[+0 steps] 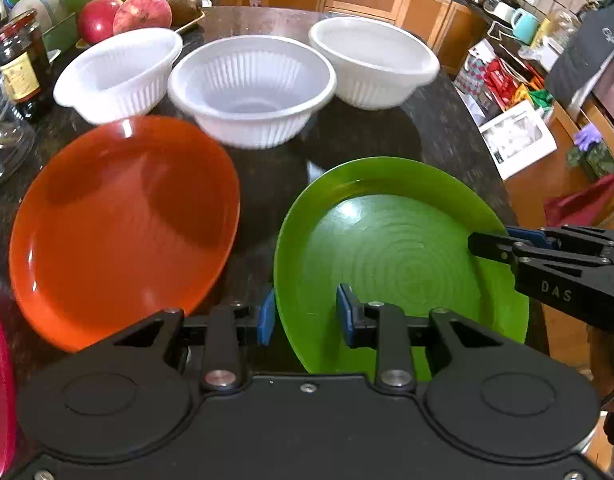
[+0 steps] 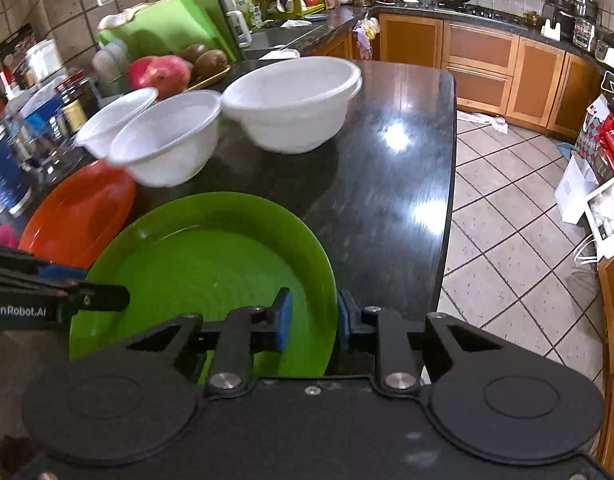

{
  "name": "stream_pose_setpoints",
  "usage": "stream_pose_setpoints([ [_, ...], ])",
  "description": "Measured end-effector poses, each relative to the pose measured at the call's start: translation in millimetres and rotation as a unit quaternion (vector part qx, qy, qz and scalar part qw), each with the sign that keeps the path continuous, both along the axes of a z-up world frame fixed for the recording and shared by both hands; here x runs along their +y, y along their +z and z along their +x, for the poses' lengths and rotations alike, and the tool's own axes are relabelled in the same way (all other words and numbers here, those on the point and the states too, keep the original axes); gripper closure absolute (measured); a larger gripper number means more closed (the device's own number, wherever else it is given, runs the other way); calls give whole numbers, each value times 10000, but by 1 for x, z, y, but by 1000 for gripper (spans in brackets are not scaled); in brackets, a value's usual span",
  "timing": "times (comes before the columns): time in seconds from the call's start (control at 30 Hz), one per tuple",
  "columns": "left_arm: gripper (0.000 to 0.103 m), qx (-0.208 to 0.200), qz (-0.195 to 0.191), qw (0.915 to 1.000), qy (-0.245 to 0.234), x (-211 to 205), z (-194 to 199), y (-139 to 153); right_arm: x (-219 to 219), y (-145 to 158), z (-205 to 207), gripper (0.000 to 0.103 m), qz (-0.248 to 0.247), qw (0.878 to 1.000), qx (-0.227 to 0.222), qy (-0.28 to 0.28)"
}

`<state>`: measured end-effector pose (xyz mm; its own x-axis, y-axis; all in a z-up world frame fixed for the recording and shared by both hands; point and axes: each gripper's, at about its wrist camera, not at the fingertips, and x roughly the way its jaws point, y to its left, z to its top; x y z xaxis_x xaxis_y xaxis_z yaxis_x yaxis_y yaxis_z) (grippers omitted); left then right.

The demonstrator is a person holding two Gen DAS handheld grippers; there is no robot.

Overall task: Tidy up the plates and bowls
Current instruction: 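Lift the green plate by its rim with the left tool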

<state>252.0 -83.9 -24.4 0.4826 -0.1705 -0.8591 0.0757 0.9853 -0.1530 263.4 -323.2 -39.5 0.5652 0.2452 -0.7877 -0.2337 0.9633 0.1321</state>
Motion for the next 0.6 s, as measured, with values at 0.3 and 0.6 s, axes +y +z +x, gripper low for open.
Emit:
stream_pose_setpoints([
  [0.3, 63, 52, 141, 9998, -160, 16, -49, 3, 20, 6, -67, 78, 58, 9998, 116, 114],
  [0.6, 74, -112, 190, 9997, -142, 31, -83, 4, 40, 6, -101, 84, -99, 9999, 116, 64],
])
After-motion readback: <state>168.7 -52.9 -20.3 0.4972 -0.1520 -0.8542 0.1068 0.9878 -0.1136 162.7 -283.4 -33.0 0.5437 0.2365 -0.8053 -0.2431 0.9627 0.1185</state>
